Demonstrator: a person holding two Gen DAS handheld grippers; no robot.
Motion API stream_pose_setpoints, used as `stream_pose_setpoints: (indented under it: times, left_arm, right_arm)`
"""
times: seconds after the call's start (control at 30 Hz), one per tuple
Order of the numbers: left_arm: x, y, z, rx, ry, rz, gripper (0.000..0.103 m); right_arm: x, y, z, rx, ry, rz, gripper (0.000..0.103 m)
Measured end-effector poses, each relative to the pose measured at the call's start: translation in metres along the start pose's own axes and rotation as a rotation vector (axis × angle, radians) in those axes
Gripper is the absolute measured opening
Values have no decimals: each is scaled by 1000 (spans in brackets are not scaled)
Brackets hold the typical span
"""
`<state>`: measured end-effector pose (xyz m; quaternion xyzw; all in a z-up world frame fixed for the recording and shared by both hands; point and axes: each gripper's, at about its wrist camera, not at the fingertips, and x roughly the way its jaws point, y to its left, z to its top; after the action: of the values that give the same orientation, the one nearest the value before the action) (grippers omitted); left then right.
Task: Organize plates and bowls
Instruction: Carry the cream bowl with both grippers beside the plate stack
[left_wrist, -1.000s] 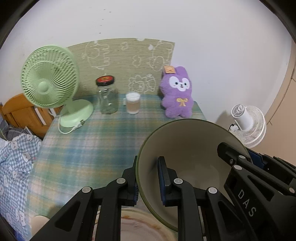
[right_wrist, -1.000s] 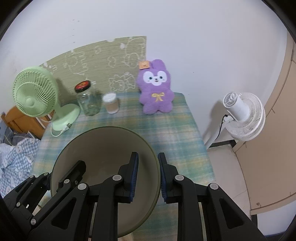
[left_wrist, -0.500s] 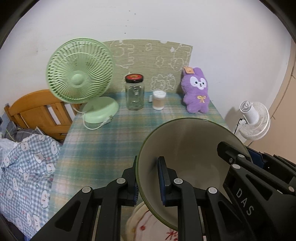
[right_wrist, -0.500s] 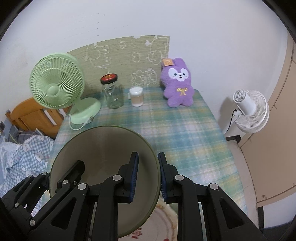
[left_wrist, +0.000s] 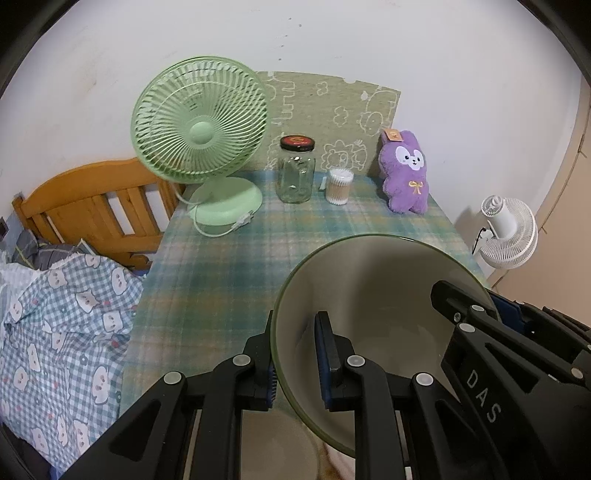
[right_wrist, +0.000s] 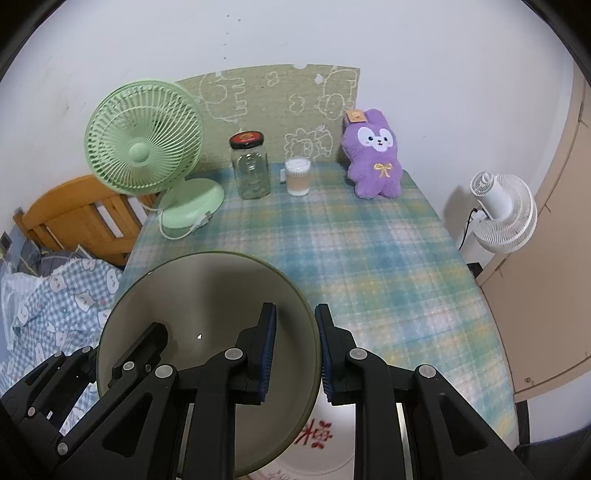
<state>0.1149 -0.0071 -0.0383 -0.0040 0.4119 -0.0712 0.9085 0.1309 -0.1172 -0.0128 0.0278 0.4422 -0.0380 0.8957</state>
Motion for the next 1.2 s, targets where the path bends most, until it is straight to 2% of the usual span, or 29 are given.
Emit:
stream_pose_setpoints:
  times: [0.43,1.2]
  left_arm:
    - [-13,39,-33,-45,33,-2,14]
    - [0,67,-76,-34,112,23,14]
  right_arm:
    - [-6,38,-32,-33,39,9,25]
    - [18,67,-79,-69,151,23,25]
